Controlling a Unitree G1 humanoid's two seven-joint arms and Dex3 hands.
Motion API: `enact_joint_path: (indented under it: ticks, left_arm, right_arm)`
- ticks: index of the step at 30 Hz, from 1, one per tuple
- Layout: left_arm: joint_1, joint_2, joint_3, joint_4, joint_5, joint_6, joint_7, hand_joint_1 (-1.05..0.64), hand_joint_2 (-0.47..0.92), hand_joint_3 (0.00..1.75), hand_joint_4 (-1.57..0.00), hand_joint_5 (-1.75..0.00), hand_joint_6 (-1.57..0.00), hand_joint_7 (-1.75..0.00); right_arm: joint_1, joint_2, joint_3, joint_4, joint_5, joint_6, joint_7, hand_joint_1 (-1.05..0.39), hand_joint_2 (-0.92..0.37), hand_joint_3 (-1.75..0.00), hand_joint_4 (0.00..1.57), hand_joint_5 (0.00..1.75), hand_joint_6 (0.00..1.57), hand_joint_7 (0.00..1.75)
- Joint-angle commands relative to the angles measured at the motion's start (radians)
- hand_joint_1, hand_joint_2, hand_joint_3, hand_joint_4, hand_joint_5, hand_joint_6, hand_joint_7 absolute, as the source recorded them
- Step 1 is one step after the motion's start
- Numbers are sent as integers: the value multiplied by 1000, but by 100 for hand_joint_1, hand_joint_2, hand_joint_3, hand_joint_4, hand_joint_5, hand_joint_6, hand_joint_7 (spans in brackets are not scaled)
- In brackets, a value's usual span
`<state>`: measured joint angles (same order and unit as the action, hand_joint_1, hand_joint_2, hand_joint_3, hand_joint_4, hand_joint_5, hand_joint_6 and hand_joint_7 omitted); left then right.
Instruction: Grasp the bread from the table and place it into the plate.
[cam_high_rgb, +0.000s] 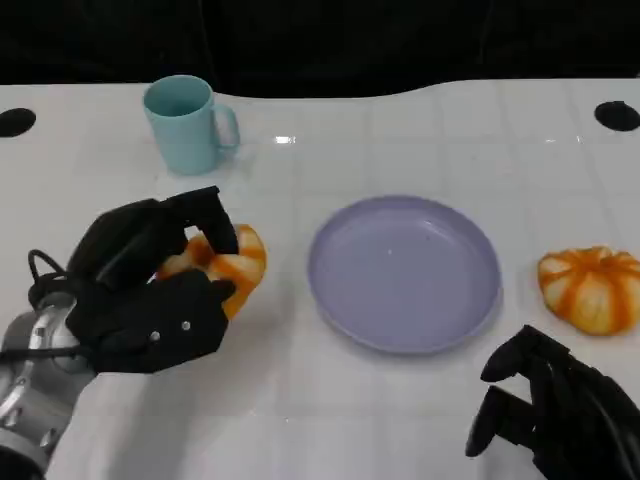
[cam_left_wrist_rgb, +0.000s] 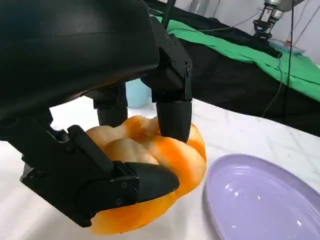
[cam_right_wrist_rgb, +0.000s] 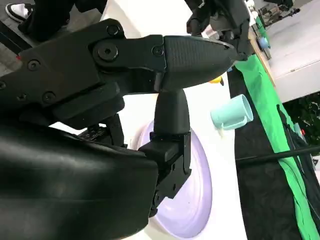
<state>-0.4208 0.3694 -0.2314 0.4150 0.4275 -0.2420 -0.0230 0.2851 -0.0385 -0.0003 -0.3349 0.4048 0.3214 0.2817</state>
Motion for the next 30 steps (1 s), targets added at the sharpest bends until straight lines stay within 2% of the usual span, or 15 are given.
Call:
enact_joint_path:
  ticks: [1,7,16,21,25,30]
  left_arm:
    - [-40,-10,7,-19,-1,7,-13,-21,49,124,-87,-175,-73,-175]
    - [-91,-48,-13,9,17,-14,1,-18,44,125,-82,-175,-71,-175]
    - [-179,-106,-45,71,62,-61,54,-15,45,126,-90,-175,-72,-175]
    - [-191,-112,-46,94,66,-77,64,-13,46,125,-90,-175,-72,-175]
    - [-258,-189,-83,200,77,-131,107,-13,37,136,-89,-175,-72,-175]
    - [-305,-225,-102,275,90,-169,135,-17,36,140,-92,-175,-72,-175]
  right_arm:
    - [2,-11,-6,5,-3,-10,1,-53,-92,-49,62,175,42,169]
    - [5,-14,-7,9,-7,-20,7,-52,-92,-50,63,175,42,171]
    - [3,-9,-7,13,-3,-17,5,-52,-92,-49,63,175,41,172]
    - [3,-9,-7,13,-3,-16,4,-52,-92,-48,62,175,41,172]
    - [2,-8,-6,16,-2,-19,7,-52,-92,-49,61,175,40,172]
    - [4,-7,-2,13,-7,-18,1,-53,-92,-48,61,175,40,172]
